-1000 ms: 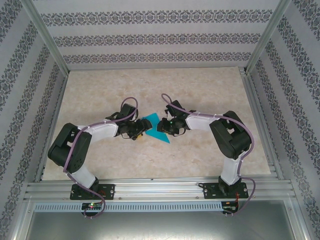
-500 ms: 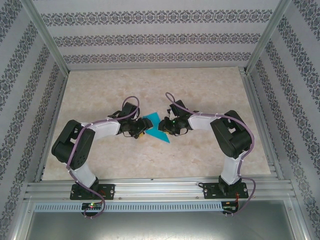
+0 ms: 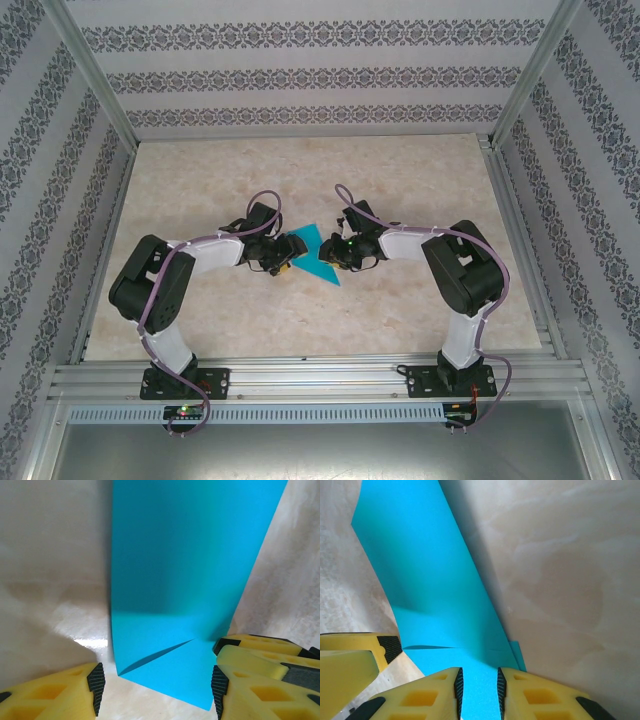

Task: Fold a paper plane with a square sheet of paper (pick it up from the middle)
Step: Fold the wing for the fifth time at the center of the table.

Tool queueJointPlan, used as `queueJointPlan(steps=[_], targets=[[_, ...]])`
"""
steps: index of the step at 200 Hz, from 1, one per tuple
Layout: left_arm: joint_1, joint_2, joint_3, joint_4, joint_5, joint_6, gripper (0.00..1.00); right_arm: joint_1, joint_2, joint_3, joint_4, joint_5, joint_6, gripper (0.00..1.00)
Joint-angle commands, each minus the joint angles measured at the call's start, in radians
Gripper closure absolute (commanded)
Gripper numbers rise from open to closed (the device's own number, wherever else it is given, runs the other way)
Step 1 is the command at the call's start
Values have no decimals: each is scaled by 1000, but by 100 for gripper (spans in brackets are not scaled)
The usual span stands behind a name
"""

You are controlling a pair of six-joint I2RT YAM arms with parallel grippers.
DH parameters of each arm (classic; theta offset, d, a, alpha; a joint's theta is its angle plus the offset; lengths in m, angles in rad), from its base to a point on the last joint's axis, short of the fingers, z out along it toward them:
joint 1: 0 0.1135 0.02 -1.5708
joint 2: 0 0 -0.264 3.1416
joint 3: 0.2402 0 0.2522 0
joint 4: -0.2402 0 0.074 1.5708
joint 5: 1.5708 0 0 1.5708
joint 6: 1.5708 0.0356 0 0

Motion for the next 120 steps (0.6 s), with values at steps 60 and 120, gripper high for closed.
queueJointPlan(steps=[60, 120], targets=[[-20, 61, 92, -96, -7, 32, 39, -2, 30, -15, -35, 35, 1, 73], [-22, 62, 100, -73, 7, 27, 40, -5, 26, -18, -43, 33, -5, 73]])
